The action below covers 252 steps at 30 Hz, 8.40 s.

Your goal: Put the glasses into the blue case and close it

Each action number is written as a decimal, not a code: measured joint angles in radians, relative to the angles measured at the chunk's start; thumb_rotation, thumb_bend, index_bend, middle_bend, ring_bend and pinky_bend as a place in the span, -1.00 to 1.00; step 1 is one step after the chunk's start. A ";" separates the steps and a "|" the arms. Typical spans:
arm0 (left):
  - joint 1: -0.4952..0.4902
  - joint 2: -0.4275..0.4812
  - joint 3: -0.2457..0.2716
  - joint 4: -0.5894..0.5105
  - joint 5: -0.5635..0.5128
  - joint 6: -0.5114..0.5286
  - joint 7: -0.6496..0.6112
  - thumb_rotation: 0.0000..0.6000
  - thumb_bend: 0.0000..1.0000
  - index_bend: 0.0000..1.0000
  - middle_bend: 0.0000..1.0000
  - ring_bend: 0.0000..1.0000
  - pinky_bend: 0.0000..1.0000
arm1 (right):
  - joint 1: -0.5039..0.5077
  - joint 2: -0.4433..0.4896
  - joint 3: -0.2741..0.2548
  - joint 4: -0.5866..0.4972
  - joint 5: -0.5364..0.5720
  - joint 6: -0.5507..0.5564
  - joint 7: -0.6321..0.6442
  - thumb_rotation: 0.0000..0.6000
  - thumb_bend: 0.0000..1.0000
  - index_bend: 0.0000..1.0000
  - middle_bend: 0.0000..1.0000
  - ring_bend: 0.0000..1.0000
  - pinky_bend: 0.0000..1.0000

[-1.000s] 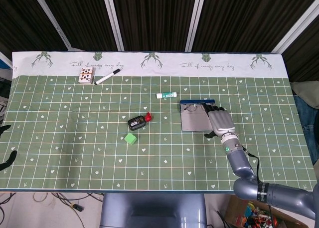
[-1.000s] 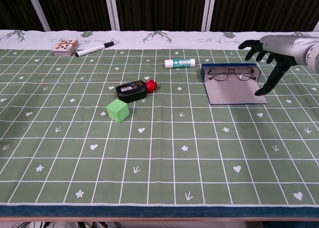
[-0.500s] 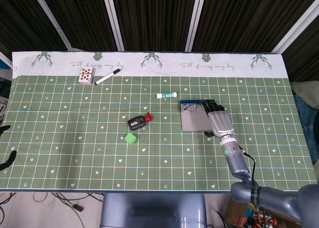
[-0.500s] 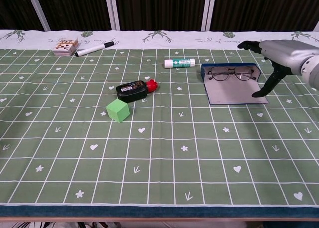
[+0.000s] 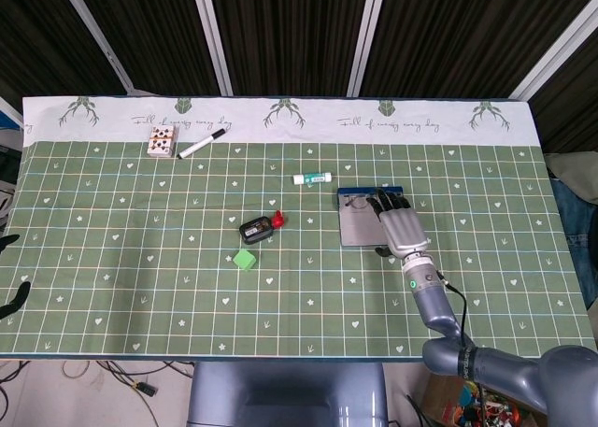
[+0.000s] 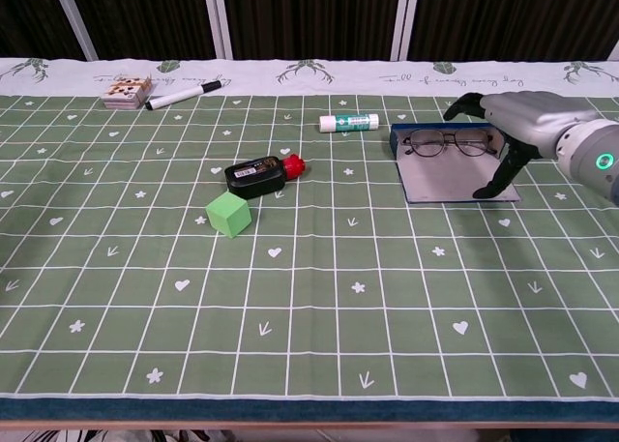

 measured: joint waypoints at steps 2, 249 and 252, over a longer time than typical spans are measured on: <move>0.000 0.000 0.000 0.001 -0.001 -0.002 0.001 1.00 -0.36 -0.62 -1.00 -1.00 -1.00 | -0.002 -0.007 0.002 0.009 -0.004 -0.004 0.001 1.00 -0.78 -0.63 -0.88 -0.80 -0.66; 0.001 0.013 -0.007 -0.002 -0.014 -0.005 -0.024 1.00 -0.36 -0.59 -1.00 -1.00 -1.00 | -0.007 -0.102 0.153 0.208 -0.114 -0.138 0.192 1.00 0.04 0.25 -0.79 -0.74 -0.66; 0.001 0.013 -0.006 -0.004 -0.014 -0.005 -0.022 1.00 -0.36 -0.59 -1.00 -1.00 -1.00 | -0.040 -0.050 0.134 0.101 -0.108 -0.117 0.145 1.00 0.04 0.25 -0.79 -0.74 -0.66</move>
